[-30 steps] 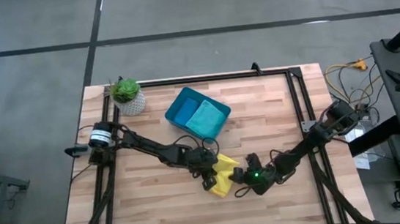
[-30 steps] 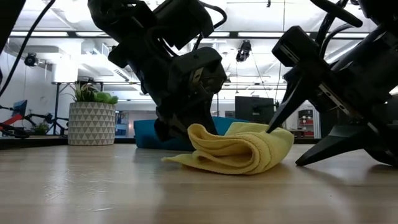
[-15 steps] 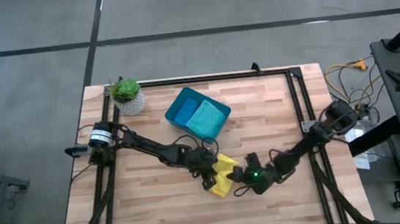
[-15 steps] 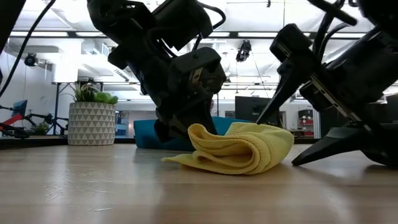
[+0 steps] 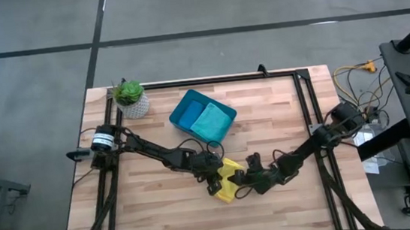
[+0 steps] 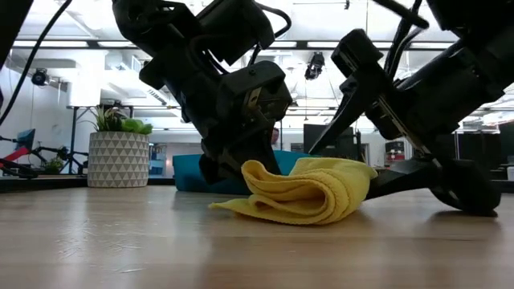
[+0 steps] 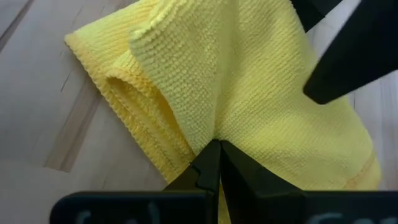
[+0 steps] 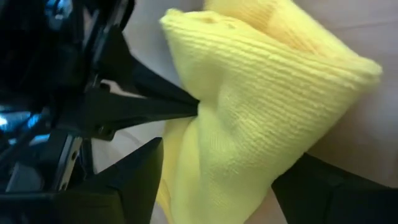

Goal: Fold microfiber towels
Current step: Put the yellow microfiber cloth into the blue bin, then adjust the blue bin

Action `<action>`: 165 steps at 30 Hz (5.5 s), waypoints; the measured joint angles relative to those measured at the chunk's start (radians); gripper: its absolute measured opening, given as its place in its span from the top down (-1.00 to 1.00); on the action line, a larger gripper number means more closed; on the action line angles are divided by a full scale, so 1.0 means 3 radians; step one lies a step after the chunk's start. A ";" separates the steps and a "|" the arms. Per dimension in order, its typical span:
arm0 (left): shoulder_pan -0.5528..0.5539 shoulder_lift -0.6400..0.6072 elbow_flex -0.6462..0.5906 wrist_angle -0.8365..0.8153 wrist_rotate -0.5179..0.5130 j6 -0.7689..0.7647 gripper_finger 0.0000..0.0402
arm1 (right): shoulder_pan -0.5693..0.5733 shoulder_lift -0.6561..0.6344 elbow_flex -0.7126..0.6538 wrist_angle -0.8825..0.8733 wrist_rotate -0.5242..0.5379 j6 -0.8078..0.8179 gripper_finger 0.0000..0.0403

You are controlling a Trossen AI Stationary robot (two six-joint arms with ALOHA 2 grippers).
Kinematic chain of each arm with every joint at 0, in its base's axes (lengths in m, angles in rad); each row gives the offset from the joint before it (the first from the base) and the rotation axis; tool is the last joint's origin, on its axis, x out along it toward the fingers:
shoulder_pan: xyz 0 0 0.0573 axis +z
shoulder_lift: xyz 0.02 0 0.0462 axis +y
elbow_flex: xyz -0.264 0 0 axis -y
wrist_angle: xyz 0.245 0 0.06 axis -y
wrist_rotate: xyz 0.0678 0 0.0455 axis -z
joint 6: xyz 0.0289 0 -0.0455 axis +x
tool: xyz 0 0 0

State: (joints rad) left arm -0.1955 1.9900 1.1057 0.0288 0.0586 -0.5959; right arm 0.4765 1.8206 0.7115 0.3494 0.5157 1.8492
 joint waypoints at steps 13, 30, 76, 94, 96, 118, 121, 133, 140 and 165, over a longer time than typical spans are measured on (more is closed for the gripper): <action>0.0000 0.0000 0.0000 0.0001 0.0000 -0.0001 1.00 | 0.0039 0.0006 -0.0010 0.0317 0.0054 -0.0675 -0.06; 0.0058 -0.0015 0.0013 0.0058 0.0013 0.0127 1.00 | 0.0041 0.0004 -0.0005 0.0228 0.0026 -0.0793 0.81; 0.0515 -0.3348 -0.1264 -0.2283 -0.0854 0.0171 0.28 | -0.2327 -0.0620 0.1050 -0.0020 -0.1665 -0.3228 0.94; 0.0521 -0.3544 -0.1467 -0.2181 -0.0898 0.0277 0.28 | -0.2637 0.0792 0.2628 -0.1223 -0.1638 -0.2782 0.94; 0.0521 -0.3544 -0.1503 -0.2083 -0.0897 0.0278 0.28 | -0.2637 0.0792 0.2631 -0.1343 -0.1555 -0.2785 0.94; 0.0520 -0.3531 -0.1526 -0.1865 -0.0864 0.0286 0.28 | -0.2608 0.0791 0.2655 -0.2303 -0.1696 -0.2700 0.64; 0.0520 -0.3531 -0.1526 -0.1864 -0.0846 0.0286 0.28 | -0.2609 0.0782 0.2680 -0.2365 -0.1728 -0.2705 0.42; 0.0535 -0.3458 -0.1526 -0.1675 -0.0903 0.0260 0.28 | -0.2609 0.0508 0.3028 -0.3343 -0.1537 -0.3137 0.10; 0.0807 -0.2882 -0.1534 -0.1499 -0.0837 0.0710 0.34 | -0.2639 0.0197 0.3000 -0.4034 -0.1200 -0.3826 0.24; 0.1045 -0.2053 -0.1464 -0.0991 -0.0475 0.1343 0.97 | -0.1778 0.0720 0.2968 -0.3448 -0.2004 -0.4037 0.96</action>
State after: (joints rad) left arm 0.1181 1.3741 0.6666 -0.2684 -0.0840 -0.1929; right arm -0.0569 2.0366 1.6020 -0.6850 -0.0856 0.6380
